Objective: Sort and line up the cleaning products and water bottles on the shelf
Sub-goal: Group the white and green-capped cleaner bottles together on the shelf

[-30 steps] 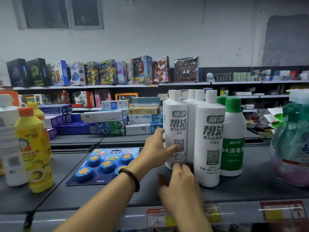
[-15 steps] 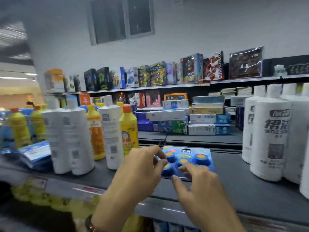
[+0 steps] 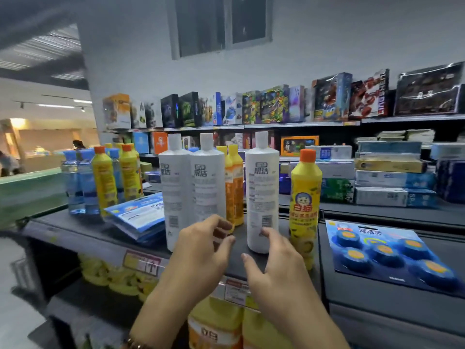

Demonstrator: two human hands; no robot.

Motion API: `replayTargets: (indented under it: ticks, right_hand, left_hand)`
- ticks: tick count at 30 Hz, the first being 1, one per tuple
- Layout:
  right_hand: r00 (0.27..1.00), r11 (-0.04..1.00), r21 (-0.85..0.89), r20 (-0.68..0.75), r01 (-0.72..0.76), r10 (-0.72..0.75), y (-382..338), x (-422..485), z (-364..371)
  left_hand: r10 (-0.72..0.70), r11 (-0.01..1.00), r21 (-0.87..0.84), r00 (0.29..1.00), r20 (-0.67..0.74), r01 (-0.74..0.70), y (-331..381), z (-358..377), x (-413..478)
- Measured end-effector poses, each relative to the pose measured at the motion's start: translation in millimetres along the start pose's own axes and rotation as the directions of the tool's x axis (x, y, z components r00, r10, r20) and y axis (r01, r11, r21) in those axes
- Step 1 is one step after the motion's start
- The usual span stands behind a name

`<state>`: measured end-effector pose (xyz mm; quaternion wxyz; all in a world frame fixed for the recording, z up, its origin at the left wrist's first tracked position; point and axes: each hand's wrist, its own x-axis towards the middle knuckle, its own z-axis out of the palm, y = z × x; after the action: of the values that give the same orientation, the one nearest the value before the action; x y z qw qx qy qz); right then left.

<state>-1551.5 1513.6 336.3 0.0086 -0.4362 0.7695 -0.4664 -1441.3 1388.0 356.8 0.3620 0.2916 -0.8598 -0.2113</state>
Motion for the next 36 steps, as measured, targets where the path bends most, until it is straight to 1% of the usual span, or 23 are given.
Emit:
replayTargets:
  ticks: [4, 6, 10, 13, 15, 18, 21, 24, 28, 30, 33, 36]
  right_hand:
    - [0.994, 0.992, 0.066, 0.004, -0.11, 0.11, -2.3, 11.9, 18.5]
    - [0.99, 0.989, 0.058, -0.015, -0.14, 0.141, -1.1, 16.4, 23.2]
    - [0.986, 0.984, -0.065, -0.026, -0.167, 0.165, 4.0, 19.7, 31.6]
    - [0.986, 0.975, -0.152, -0.06, -0.165, 0.158, 8.0, 14.4, 33.1]
    - [0.983, 0.97, -0.164, -0.07, -0.178, 0.169, 9.7, 12.1, 31.6]
    - [0.985, 0.974, -0.156, -0.075, -0.165, 0.155, 11.2, 12.3, 30.9]
    - [0.987, 0.976, -0.159, -0.086, -0.149, 0.137, 10.5, 9.6, 30.6]
    - [0.987, 0.983, -0.149, -0.132, -0.112, 0.092, 12.9, 5.5, 28.3]
    - [0.976, 0.998, -0.054, -0.216, -0.045, 0.032, 12.5, 2.1, 23.1]
    - [0.972, 0.997, -0.074, -0.235, -0.013, -0.004, 12.5, -0.6, 20.6]
    - [0.977, 0.998, -0.06, -0.213, -0.004, -0.009, 13.3, -3.7, 16.7]
    - [0.986, 0.999, -0.007, -0.161, -0.035, 0.034, 15.2, -2.5, 14.6]
  left_hand:
    - [0.1, 0.993, -0.061, 0.995, -0.016, -0.101, -3.2, 8.6, 24.1]
    - [0.144, 0.986, -0.083, 0.99, 0.0, -0.144, 3.8, 12.4, 38.9]
    - [0.168, 0.969, -0.189, 0.986, 0.024, -0.16, 24.2, 26.3, 69.8]
    - [0.123, 0.952, -0.288, 0.991, 0.042, -0.106, 36.1, 42.0, 88.8]
    - [0.089, 0.942, -0.327, 0.996, 0.014, -0.079, 39.5, 52.3, 98.7]
    - [0.103, 0.946, -0.296, 0.989, -0.104, -0.13, 37.1, 66.4, 105.1]
    - [0.112, 0.931, -0.333, 0.984, -0.137, -0.152, 34.7, 70.3, 103.2]
    - [0.101, 0.93, -0.347, 0.991, -0.083, -0.123, 36.8, 65.4, 103.7]
    - [0.059, 0.924, -0.379, 0.998, 0.028, -0.044, 40.1, 52.6, 98.2]
    - [0.058, 0.912, -0.409, 0.997, 0.045, -0.034, 38.3, 46.8, 91.2]
    - [0.069, 0.891, -0.454, 0.995, 0.074, -0.028, 34.5, 36.0, 81.6]
    - [0.087, 0.861, -0.509, 0.982, 0.167, 0.01, 30.1, 22.7, 75.4]
